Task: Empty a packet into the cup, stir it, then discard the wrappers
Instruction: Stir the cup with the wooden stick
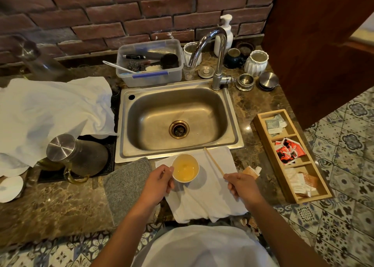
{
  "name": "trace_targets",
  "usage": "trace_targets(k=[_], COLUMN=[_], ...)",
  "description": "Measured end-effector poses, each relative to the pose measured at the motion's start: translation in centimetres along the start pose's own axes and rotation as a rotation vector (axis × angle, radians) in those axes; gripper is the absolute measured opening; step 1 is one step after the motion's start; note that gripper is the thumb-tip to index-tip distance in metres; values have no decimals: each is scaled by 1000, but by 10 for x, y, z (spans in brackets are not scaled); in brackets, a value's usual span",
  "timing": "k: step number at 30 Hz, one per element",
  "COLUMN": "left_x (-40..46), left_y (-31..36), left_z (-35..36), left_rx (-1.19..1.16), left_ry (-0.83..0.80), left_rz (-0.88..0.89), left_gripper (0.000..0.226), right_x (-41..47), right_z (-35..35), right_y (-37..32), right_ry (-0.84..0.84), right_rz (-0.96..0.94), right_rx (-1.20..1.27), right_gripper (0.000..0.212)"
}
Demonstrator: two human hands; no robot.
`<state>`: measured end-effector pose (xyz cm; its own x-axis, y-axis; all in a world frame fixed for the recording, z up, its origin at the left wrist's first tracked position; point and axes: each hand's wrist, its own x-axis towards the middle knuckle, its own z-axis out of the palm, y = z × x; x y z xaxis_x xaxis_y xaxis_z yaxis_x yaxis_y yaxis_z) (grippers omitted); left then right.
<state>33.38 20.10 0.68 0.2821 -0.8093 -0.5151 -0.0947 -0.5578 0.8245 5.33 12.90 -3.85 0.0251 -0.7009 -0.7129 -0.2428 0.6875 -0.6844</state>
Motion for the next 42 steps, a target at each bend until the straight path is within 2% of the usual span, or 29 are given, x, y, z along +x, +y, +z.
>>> trace_targets(k=[6,13,17,27,33,35,38,42], left_x=[-2,-4,-4,-2,-4,-6,-5,9], left_y=[1,3,3,2,8,13,27,57], left_z=[1,2,2,-2,-6,-4,-1,16], left_rx=[-10,8,11,93,297,417,645,689], left_ry=[7,22,24,27,150,221,383,338], left_rz=[-10,-3,-10,26,77,122,305,498], left_gripper=[37,39,37,38,31,27,24,25], right_x=[2,3,3,8,9,11,13,15], right_z=[2,0,2,3,-5,-9,-15,-29], right_y=[5,14,20,25,27,26,22,12], right_ry=[62,79,66,80,92,106,115,153], right_rz=[53,14,-8,59,22,-11,-53,-102], right_rx=[-33,-383,-496,-532,-523,-495,-451,-432], right_gripper=[21,30,35,43,43,42,41,39])
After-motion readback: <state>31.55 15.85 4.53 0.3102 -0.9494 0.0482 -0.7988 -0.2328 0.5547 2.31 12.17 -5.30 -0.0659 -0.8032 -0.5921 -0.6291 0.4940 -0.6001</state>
